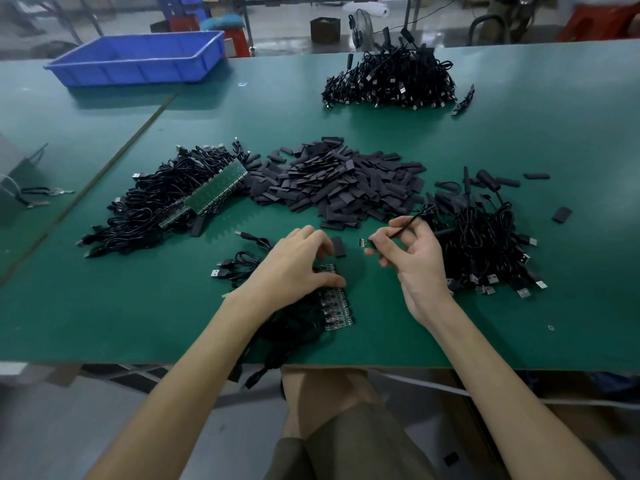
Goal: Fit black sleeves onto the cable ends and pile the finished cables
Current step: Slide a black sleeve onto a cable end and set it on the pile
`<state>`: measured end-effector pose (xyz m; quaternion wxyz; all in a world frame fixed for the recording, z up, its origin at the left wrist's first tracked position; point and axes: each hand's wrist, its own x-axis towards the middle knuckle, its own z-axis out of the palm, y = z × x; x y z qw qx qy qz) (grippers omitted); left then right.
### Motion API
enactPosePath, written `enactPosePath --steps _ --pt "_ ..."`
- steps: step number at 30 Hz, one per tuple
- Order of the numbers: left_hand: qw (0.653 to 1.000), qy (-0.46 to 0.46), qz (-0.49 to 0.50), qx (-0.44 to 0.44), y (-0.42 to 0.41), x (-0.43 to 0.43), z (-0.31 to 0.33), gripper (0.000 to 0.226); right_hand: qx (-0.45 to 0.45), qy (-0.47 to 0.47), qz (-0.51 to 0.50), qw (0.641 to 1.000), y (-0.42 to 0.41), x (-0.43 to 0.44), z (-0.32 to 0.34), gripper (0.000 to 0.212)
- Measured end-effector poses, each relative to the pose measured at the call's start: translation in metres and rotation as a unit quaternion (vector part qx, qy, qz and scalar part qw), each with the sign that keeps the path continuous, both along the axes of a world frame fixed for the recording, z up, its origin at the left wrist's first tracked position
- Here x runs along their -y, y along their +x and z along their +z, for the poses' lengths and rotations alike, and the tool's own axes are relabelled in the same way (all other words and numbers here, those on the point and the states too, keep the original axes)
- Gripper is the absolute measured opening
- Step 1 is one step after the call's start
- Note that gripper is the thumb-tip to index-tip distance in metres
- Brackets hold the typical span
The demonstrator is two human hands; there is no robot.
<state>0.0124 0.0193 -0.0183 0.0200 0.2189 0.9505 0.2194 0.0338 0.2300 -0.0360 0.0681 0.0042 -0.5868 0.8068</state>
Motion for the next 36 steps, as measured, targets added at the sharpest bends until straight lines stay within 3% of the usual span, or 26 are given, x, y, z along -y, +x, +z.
enactPosePath --steps 7,13,16,21,26,36 --pt "0.997 -0.01 0.025 0.07 -0.015 0.047 0.008 0.051 0.001 0.001 0.003 1.0 0.0 0.001 0.0 0.043" --pt "0.985 -0.168 0.029 0.024 -0.036 0.057 0.021 0.039 0.007 0.009 0.024 1.0 0.001 0.003 0.001 0.041" --pt "0.995 -0.1 0.012 -0.009 -0.038 0.039 0.018 0.028 0.008 0.01 0.028 1.0 0.001 0.003 0.001 0.04" --pt "0.999 0.005 -0.047 -0.022 -0.036 -0.005 0.006 0.033 0.012 0.012 0.037 0.999 0.0 0.003 -0.001 0.042" --pt "0.999 -0.02 -0.029 -0.041 -0.038 -0.019 -0.005 0.018 0.01 0.019 0.039 0.999 -0.001 0.003 -0.001 0.051" --pt "0.999 -0.023 -0.007 -0.048 -0.029 -0.012 -0.009 0.014 0.014 0.045 0.028 0.999 0.0 0.004 -0.001 0.041"
